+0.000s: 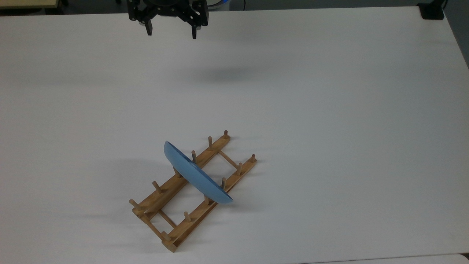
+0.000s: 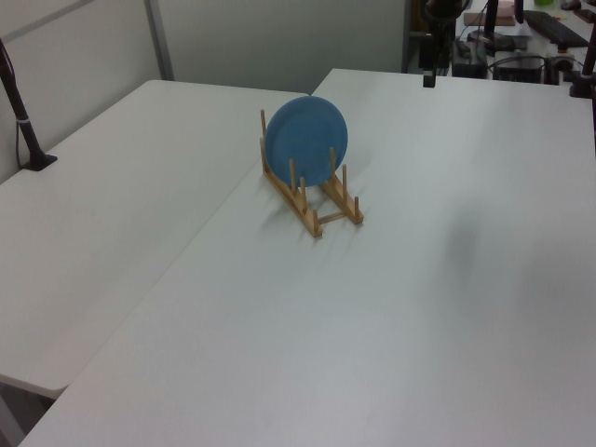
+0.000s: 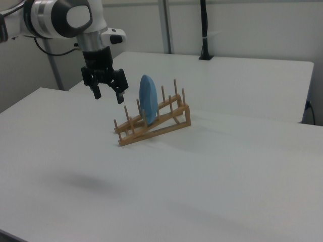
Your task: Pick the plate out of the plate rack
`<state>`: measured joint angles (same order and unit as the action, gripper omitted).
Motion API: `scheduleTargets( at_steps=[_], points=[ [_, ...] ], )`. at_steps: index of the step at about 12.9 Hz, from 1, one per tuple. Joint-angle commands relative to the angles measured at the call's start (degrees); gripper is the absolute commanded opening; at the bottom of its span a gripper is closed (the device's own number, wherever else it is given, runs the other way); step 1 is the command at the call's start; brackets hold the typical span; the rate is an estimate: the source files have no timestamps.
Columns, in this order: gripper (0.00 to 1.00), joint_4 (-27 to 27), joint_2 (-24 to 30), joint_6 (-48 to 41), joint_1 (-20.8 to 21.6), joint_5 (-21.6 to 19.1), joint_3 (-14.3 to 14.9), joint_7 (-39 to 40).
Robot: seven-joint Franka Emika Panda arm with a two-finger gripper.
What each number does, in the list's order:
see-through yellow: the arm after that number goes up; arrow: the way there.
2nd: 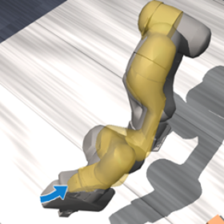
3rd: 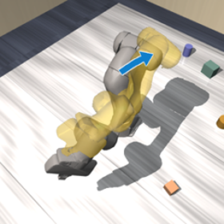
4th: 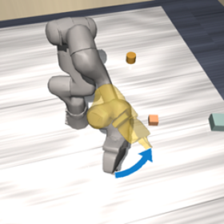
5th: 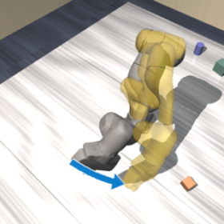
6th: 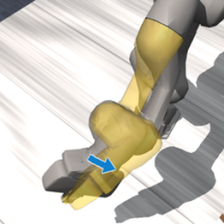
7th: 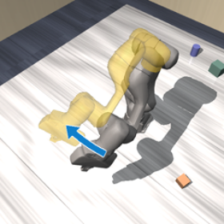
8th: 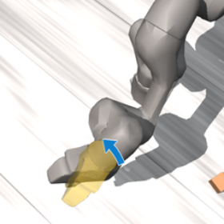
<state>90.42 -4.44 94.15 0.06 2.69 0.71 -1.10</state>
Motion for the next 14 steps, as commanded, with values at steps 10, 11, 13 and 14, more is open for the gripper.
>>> scheduleTargets(
  at_steps=[10, 11, 13, 14],
  points=[
    [1.00, 0.8, 0.7, 2.6, 0.4, 0.7, 0.1, 0.9],
    [1.00, 0.7, 0.7, 5.1, 0.5, 0.6, 0.1, 0.9],
    [1.00, 0.1, 0.4, 9.6, 0.6, 0.3, 0.0, 0.7],
    [1.00, -0.2, -0.9, 12.5, 0.6, 0.6, -0.1, 0.7]
  ],
)
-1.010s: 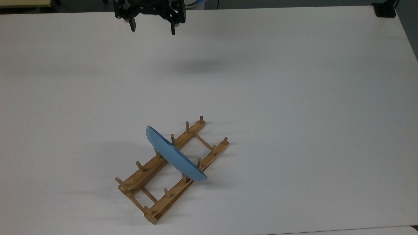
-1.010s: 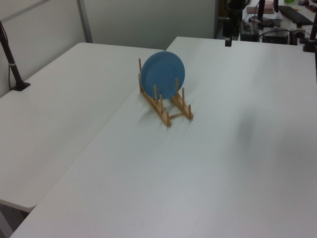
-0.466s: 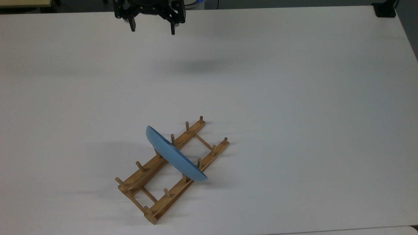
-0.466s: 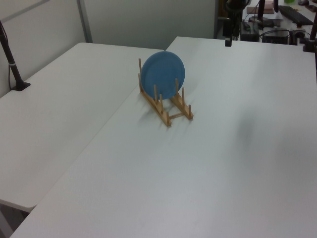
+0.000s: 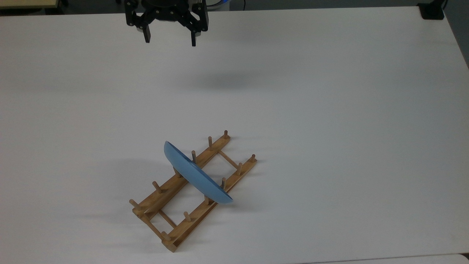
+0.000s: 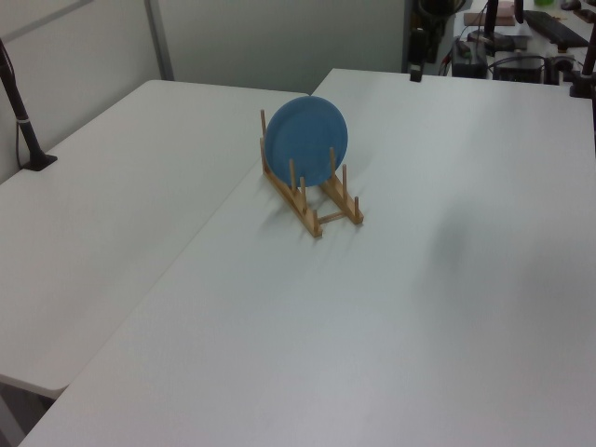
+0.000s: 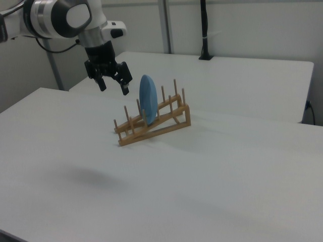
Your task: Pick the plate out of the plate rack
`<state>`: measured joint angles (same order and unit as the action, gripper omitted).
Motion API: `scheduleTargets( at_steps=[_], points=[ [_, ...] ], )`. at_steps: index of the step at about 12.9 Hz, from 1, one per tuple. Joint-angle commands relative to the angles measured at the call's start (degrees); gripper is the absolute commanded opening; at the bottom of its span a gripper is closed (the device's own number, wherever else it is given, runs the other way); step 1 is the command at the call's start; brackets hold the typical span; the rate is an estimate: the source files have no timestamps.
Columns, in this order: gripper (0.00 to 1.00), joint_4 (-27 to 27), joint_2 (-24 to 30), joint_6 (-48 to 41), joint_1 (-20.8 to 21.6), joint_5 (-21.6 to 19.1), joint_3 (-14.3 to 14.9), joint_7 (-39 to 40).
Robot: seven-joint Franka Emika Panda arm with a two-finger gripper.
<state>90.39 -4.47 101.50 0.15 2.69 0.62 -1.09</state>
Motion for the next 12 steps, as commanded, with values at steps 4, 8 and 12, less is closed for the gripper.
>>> scheduleTargets(
  at_steps=[4, 8, 12],
  points=[
    [1.00, -1.8, -6.9, 20.9, 1.4, 5.8, -0.3, -6.1],
    [0.91, -2.0, -12.1, 31.6, 3.0, 17.2, -0.3, -14.5],
    [0.71, -2.1, -16.7, 36.9, 4.3, 30.5, -0.2, -23.0]
  ],
)
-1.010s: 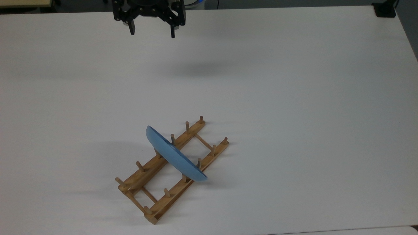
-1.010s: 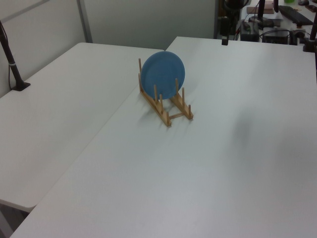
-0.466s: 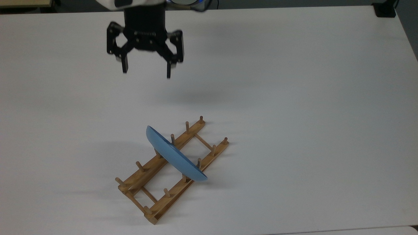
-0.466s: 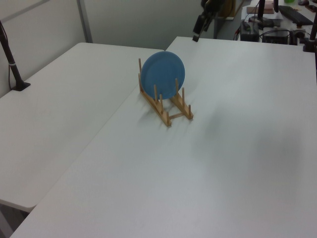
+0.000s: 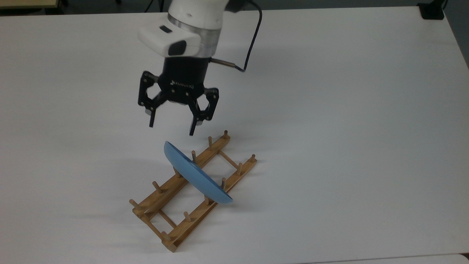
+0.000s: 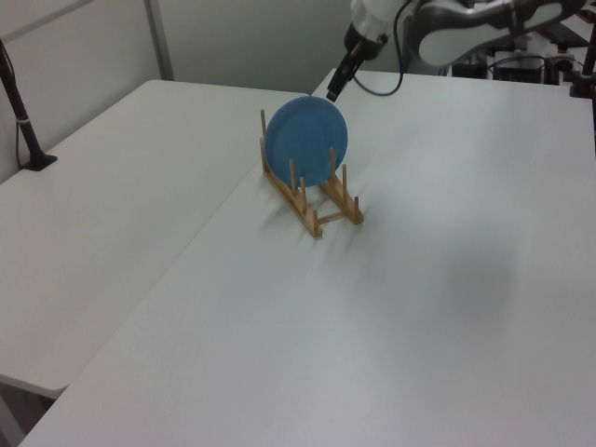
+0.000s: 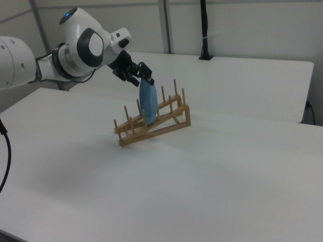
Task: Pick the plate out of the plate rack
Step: 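Lower the open gripper onto the rim of the blue plate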
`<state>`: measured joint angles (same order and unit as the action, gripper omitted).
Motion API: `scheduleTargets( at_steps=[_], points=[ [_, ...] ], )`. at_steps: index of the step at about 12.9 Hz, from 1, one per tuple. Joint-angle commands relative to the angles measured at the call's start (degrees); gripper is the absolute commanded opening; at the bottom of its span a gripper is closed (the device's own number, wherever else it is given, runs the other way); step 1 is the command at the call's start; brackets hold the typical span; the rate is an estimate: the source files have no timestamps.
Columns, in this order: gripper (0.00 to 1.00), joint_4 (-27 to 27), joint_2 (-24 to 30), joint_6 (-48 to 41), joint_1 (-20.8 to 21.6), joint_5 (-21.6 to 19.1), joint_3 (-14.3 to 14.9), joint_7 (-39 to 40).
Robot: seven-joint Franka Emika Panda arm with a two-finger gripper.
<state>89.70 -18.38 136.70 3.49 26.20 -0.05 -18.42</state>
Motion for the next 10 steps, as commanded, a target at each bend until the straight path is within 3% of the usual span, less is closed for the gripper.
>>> scheduleTargets(
  at_steps=[1, 5, 10],
  points=[
    [0.69, -1.4, -3.5, 2.0, 1.1, 9.4, 0.4, -7.4],
    [0.58, -3.0, -6.1, 2.9, 1.0, 14.6, 0.7, -11.6],
    [0.19, -2.9, -6.1, 2.9, 1.0, 14.6, 0.7, -11.5]
  ],
)
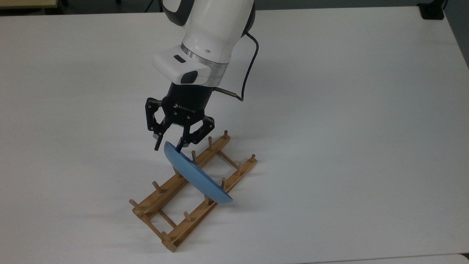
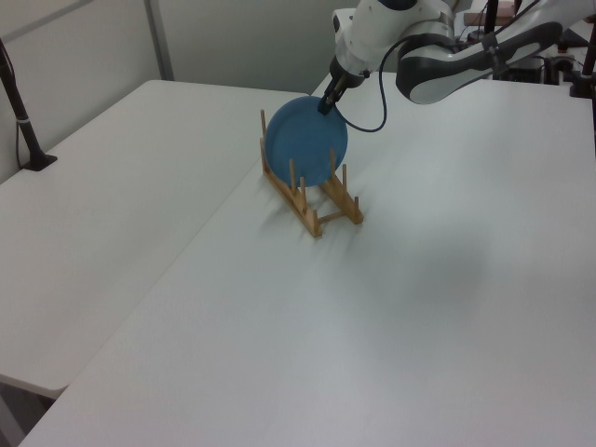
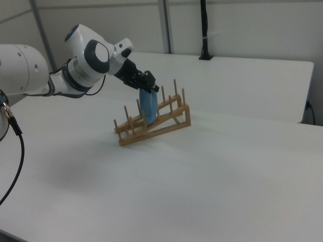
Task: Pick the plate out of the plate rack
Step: 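Lower the open gripper onto the rim of the blue plate, then close the gripper on the blue plate's rim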
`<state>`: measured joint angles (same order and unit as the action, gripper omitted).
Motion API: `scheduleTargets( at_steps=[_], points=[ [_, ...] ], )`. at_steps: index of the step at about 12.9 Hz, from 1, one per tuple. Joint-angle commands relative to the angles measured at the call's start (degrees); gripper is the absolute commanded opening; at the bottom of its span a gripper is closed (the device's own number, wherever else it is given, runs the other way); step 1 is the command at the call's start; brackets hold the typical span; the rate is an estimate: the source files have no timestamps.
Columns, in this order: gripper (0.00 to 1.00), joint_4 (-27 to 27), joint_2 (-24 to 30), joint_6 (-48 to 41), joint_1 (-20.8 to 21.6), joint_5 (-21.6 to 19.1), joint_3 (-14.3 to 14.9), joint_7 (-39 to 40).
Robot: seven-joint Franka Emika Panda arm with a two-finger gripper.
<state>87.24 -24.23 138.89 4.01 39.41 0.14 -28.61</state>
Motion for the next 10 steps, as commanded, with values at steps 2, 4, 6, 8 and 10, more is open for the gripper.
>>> scheduleTargets(
  at_steps=[2, 4, 6, 8, 10],
  points=[
    [0.08, -0.5, -0.2, 0.7, 0.4, 1.4, 0.7, -1.3],
    [0.00, -0.6, -0.1, 0.7, 0.4, 1.7, 0.7, -1.2],
    [0.00, -0.6, 0.6, 0.6, 0.1, 2.3, 0.8, -1.2],
    [0.00, -0.6, 2.0, 0.6, 0.0, 2.3, 1.1, -1.1],
    [0.00, -0.6, 3.8, 0.4, -0.7, 2.0, 1.1, -0.9]
  ],
)
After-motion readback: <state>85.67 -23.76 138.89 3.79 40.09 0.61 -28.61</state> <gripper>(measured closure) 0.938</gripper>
